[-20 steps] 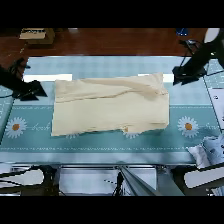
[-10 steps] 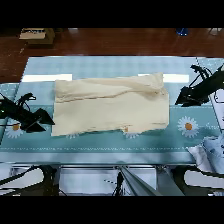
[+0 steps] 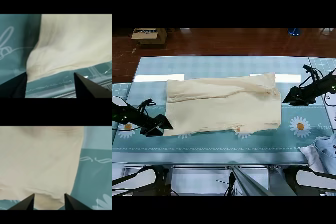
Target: Fold the shirts.
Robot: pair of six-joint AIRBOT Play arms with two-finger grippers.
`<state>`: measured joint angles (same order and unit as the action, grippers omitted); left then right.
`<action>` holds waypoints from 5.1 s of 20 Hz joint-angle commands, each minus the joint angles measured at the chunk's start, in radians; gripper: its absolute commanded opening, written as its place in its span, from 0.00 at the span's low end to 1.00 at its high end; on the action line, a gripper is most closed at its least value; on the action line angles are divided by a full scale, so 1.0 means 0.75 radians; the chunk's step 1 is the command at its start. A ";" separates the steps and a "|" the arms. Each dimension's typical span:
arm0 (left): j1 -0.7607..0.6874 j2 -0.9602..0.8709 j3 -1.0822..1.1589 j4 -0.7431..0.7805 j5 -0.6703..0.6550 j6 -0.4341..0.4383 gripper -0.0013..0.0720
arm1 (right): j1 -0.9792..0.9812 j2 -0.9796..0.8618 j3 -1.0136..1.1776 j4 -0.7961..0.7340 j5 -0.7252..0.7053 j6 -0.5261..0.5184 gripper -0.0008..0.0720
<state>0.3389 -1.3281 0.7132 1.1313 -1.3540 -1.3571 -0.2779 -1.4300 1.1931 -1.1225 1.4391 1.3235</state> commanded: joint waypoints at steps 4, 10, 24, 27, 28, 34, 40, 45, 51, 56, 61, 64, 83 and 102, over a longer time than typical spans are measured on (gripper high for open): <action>-0.128 -0.010 -0.021 -0.068 0.150 0.002 0.04 | -0.044 0.040 -0.004 -0.056 0.026 0.012 0.65; -0.126 -0.005 -0.020 -0.068 0.126 0.020 0.04 | -0.310 0.154 -0.280 0.036 0.026 -0.041 0.65; -0.126 -0.005 -0.020 -0.068 0.114 0.019 0.04 | -0.308 0.335 -0.947 0.405 -0.347 -0.187 0.67; -0.126 -0.005 -0.020 -0.068 0.116 0.020 0.04 | -0.279 0.335 -0.967 0.479 -0.441 -0.200 0.45; -0.126 -0.005 -0.020 -0.069 0.117 0.027 0.04 | -0.252 0.336 -0.967 0.505 -0.478 -0.202 0.33; -0.126 0.046 0.020 -0.134 0.069 0.096 0.04 | -0.192 0.336 -0.827 0.729 -0.186 -0.439 0.07; -0.126 0.268 0.364 -0.304 0.094 0.101 0.04 | -0.192 0.335 -0.372 0.794 -0.177 -0.290 0.07; -0.131 0.106 0.473 -0.408 0.215 0.095 0.04 | 0.004 0.249 -0.240 0.747 -0.577 -0.281 0.07; -0.087 -0.161 0.641 -0.478 0.375 0.098 0.04 | 0.166 0.011 -0.116 0.839 -1.022 -0.322 0.07; -0.081 -0.338 0.821 -0.524 0.364 0.103 0.04 | 0.167 -0.110 0.031 0.851 -1.116 -0.309 0.07; -0.129 -0.528 0.864 -0.617 0.397 0.154 0.04 | 0.228 -0.244 0.031 0.831 -1.127 -0.358 0.07; -0.117 -0.573 0.911 -0.631 0.444 0.155 0.04 | 0.268 -0.292 0.031 0.839 -1.265 -0.354 0.07; -0.100 -0.656 0.968 -0.713 0.423 0.259 0.23 | 0.275 -0.289 0.031 0.891 -1.384 -0.291 0.51; -0.028 -0.522 1.121 -0.857 0.124 0.364 0.44 | -0.034 -0.424 0.144 0.448 -0.674 -0.052 0.85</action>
<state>0.3260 -1.7218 1.5532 0.4931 -1.2411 -1.0973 -0.3489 -1.6993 1.3003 -0.8482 0.9825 1.2835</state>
